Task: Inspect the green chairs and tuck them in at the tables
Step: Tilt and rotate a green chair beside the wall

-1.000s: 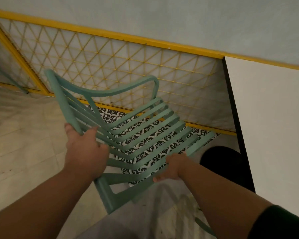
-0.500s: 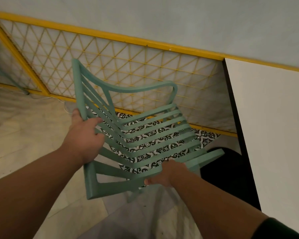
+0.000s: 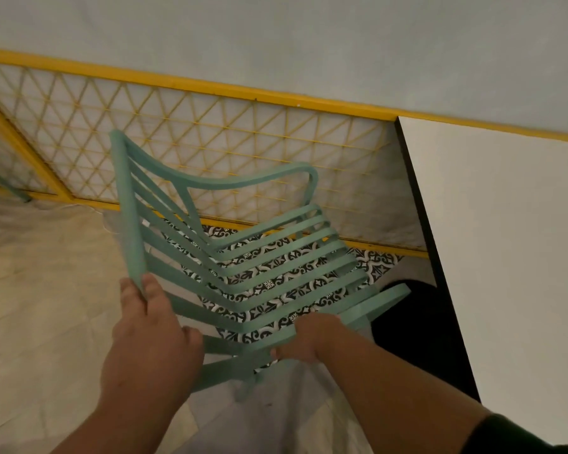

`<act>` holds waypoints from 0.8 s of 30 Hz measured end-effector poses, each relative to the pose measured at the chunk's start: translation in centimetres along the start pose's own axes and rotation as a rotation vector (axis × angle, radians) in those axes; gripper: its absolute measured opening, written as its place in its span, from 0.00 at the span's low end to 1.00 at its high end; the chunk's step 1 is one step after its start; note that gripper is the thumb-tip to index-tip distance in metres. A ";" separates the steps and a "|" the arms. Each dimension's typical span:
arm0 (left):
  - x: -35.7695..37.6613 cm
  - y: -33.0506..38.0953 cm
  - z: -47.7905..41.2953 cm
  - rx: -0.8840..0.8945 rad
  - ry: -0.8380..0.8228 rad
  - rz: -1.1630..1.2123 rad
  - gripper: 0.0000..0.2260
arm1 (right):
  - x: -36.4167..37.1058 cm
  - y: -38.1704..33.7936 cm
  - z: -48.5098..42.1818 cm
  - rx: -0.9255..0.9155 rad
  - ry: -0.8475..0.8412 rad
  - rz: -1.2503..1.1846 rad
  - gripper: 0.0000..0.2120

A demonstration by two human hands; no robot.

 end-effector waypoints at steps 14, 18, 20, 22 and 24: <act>-0.3 0.1 -0.5 0.026 0.016 -0.096 0.32 | -1.4 2.5 -0.4 0.146 0.051 0.267 0.50; -0.3 -0.1 -0.8 0.045 0.019 -0.074 0.31 | -0.4 2.7 -1.0 0.144 0.030 0.154 0.51; -0.3 -0.2 -0.8 0.051 0.022 -0.066 0.31 | -0.3 2.7 -1.0 0.134 0.026 0.078 0.48; -0.4 -0.3 -0.8 0.062 0.031 -0.076 0.30 | -0.4 2.5 -0.9 0.147 0.002 0.037 0.47; -0.4 -0.3 -0.9 0.061 0.030 -0.072 0.30 | -0.5 2.4 -0.9 0.158 -0.001 0.027 0.46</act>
Point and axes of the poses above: each hand's wrist, its own z-axis away from the middle knuckle, its own x-axis out of the palm, y = z × x, the point moved 2 cm from there along -z, towards the middle knuckle, and after that the axes turned 5 degrees about -y, right-handed, at the moved point
